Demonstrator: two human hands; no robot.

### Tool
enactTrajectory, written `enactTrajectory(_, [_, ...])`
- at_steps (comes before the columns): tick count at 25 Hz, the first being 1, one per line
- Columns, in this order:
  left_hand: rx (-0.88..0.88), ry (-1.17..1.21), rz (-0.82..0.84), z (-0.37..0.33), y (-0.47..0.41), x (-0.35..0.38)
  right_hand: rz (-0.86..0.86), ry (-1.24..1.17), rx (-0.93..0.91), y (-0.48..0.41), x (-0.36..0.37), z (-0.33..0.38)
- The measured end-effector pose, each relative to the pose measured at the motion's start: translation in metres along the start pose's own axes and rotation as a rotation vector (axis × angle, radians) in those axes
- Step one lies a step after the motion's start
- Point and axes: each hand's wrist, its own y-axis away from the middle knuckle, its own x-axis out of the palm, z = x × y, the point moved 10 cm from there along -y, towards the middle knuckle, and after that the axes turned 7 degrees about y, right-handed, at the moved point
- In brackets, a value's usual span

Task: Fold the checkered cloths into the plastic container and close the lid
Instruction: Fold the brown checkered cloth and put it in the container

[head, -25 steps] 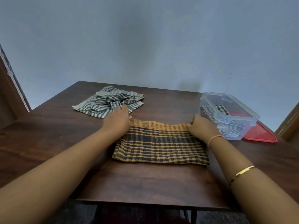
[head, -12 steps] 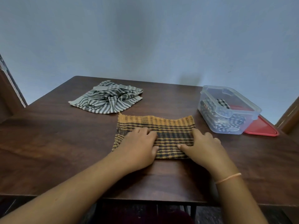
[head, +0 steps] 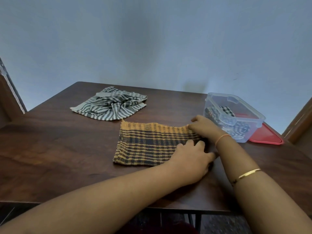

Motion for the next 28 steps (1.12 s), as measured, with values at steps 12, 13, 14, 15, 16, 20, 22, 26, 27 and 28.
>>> enactTrajectory(12, [0.191, 0.011, -0.204, 0.016, 0.014, -0.032, -0.481, -0.107, -0.007, 0.013, -0.045, -0.02])
enactTrajectory(13, [0.115, 0.018, -0.246, 0.029, 0.012, -0.044, -0.549, -0.089, -0.021, 0.017, -0.052, -0.019])
enactTrajectory(14, [0.018, 0.02, -0.283, 0.046, 0.011, -0.054, -0.594, -0.086, -0.046, 0.021, -0.057, -0.018])
enactTrajectory(15, [-0.088, 0.022, -0.307, 0.067, 0.012, -0.061, -0.606, -0.088, -0.077, 0.023, -0.06, -0.015])
enactTrajectory(16, [-0.196, 0.026, -0.305, 0.087, 0.013, -0.066, -0.58, -0.105, -0.107, 0.023, -0.059, -0.013])
enactTrajectory(20, [-0.425, 0.079, -0.215, 0.135, 0.027, -0.077, -0.226, -0.38, -0.251, 0.03, -0.043, 0.013])
enactTrajectory(22, [-0.444, 0.094, -0.141, 0.136, 0.04, -0.077, -0.018, -0.497, -0.341, 0.045, -0.036, 0.028])
enactTrajectory(26, [-0.448, 0.257, -0.09, 0.119, 0.07, -0.076, 0.223, -0.392, -0.461, 0.07, -0.031, 0.035])
enactTrajectory(27, [-0.458, 0.29, -0.107, 0.116, 0.075, -0.077, 0.201, -0.26, -0.471, 0.071, -0.032, 0.035])
enactTrajectory(28, [-0.471, 0.303, -0.131, 0.116, 0.077, -0.08, 0.127, -0.115, -0.486, 0.071, -0.036, 0.037])
